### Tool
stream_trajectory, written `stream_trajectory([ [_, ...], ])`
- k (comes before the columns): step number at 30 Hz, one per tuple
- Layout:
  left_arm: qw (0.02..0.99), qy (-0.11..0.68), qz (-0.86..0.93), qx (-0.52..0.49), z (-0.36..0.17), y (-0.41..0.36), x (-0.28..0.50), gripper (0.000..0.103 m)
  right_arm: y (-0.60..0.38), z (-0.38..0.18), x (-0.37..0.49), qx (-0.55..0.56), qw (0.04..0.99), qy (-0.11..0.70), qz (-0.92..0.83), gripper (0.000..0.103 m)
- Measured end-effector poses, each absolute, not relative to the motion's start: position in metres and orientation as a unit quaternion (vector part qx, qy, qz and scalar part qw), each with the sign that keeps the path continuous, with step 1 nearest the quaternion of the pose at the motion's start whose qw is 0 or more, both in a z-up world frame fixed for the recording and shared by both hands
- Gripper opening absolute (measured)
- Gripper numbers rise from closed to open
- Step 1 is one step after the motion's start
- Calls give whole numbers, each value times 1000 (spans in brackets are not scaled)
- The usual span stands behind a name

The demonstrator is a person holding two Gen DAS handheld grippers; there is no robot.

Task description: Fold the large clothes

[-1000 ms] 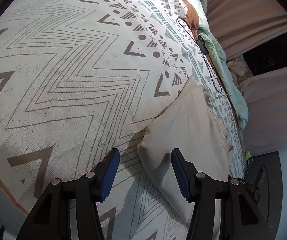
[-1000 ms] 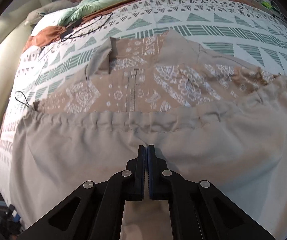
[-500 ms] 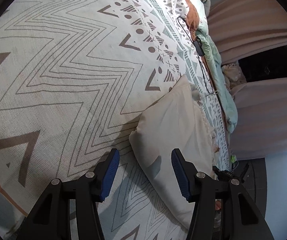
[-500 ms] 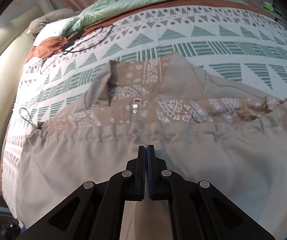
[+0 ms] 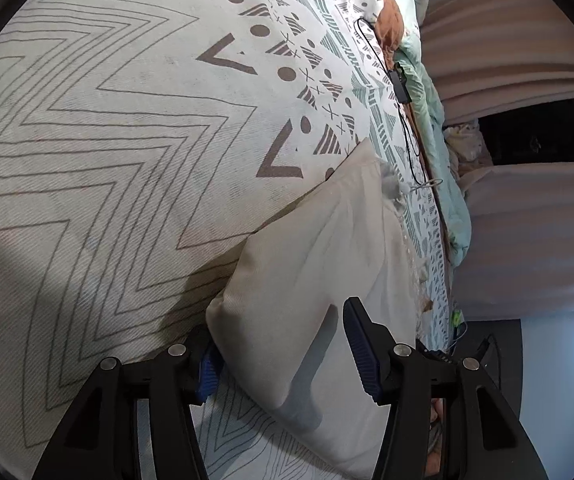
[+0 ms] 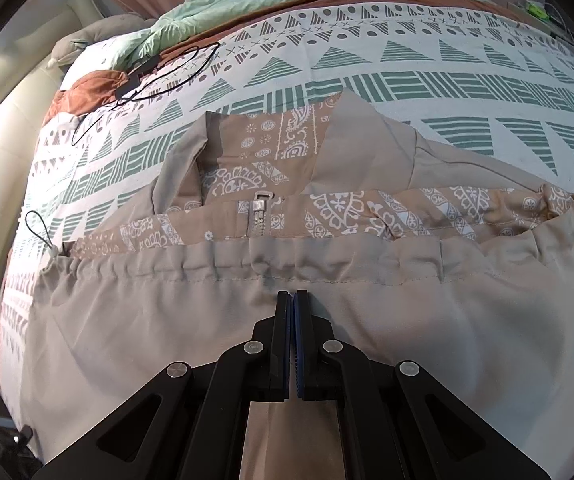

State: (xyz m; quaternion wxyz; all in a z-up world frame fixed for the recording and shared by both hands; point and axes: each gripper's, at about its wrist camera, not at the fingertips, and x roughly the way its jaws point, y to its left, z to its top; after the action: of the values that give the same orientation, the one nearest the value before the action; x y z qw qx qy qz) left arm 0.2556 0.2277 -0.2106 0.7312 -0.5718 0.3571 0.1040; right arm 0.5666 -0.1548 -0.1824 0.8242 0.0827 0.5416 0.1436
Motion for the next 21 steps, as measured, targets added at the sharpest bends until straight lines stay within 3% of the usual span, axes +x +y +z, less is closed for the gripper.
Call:
stream_trajectory([
  [5, 742, 373, 100, -548, -208, 217, 272, 56, -152, -187, 573, 86, 822, 544, 143, 2],
  [6, 746, 377, 106, -538, -207, 215, 273, 46, -151, -188, 573, 85, 822, 544, 142, 2],
  [7, 747, 383, 114, -532, -208, 215, 274, 27, -150, -189, 574, 83, 823, 544, 142, 2],
  [10, 739, 373, 112, -550, -215, 220, 267, 13, -148, -188, 577, 85, 820, 545, 157, 3],
  [13, 751, 361, 113, -541, -207, 216, 259, 8, -153, -183, 574, 101, 808, 556, 167, 6],
  [14, 755, 356, 113, -539, -204, 215, 256, 8, -156, -179, 570, 107, 806, 557, 169, 8],
  [15, 758, 351, 111, -539, -201, 214, 254, 7, -159, -172, 563, 111, 808, 553, 171, 18],
  [16, 759, 347, 110, -540, -199, 214, 252, 7, -160, -166, 558, 109, 811, 548, 172, 36],
  [17, 760, 343, 108, -541, -196, 213, 250, 7, -162, -158, 549, 106, 817, 540, 173, 43],
  [18, 761, 340, 106, -542, -194, 213, 248, 7, -164, -151, 541, 102, 822, 532, 175, 48],
  [21, 766, 332, 104, -540, -185, 208, 244, 7, -173, -130, 511, 103, 830, 513, 191, 48],
])
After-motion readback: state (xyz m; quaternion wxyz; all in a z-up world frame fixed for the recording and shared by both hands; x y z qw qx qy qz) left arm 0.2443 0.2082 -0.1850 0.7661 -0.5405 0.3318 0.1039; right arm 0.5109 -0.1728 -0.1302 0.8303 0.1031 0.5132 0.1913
